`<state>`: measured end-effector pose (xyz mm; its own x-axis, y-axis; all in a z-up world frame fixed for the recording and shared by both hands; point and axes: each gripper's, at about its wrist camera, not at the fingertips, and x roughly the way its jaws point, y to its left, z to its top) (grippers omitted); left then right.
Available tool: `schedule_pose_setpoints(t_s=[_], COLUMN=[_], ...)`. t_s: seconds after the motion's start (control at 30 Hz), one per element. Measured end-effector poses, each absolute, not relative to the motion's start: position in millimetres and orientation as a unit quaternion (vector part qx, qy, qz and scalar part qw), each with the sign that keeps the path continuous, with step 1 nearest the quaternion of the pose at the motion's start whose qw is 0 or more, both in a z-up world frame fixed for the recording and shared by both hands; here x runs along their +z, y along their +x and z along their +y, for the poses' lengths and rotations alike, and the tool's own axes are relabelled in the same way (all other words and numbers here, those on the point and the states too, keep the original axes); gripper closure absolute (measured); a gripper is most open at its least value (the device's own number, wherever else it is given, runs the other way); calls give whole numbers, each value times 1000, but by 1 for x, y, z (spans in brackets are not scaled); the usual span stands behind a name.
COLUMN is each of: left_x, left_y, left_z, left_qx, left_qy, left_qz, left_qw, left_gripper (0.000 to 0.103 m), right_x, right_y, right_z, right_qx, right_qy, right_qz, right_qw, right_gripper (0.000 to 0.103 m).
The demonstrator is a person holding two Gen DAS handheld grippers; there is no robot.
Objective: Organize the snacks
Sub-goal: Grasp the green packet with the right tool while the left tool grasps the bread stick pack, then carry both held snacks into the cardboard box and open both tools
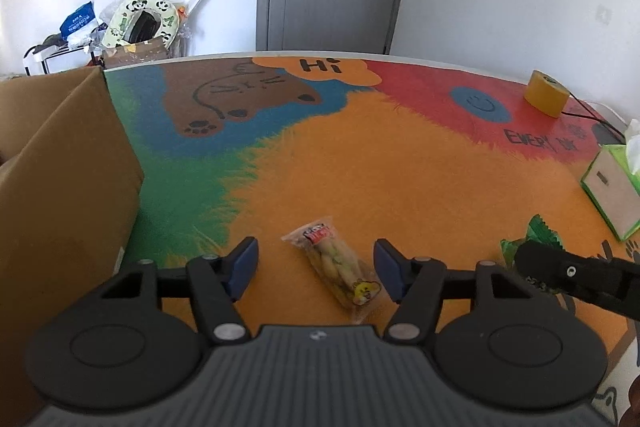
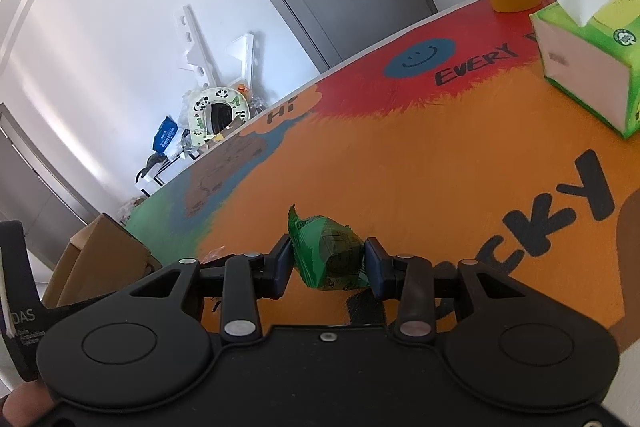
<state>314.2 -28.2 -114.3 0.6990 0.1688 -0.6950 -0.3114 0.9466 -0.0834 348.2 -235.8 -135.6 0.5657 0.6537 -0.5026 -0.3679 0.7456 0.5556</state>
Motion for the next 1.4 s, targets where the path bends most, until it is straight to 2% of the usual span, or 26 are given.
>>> schedule_pose_setpoints(t_s=[0.1,0.17,0.63,1.4], left_x=[-114,-115,-90,-28], left_y=[309,306,267,200], left_z=[-29,-29,-28,15], left_qx=[116,101,51,41], left_qy=[-100,-104,-126,-137], left_qz=[360,359,328,251], left_qw=[920,922,935,957], left_gripper=[64,85,86,86], right_x=[-134,-134,-120,-61], right_y=[345,342,314,264], right_z=[-236,-237,-232,-184], right_qx=[294,290,288,326], right_qy=[198,197,195,167], right_qz=[358,358,337,275], right_qw=[864,865,875,889], right_gripper=[64,65,65,65])
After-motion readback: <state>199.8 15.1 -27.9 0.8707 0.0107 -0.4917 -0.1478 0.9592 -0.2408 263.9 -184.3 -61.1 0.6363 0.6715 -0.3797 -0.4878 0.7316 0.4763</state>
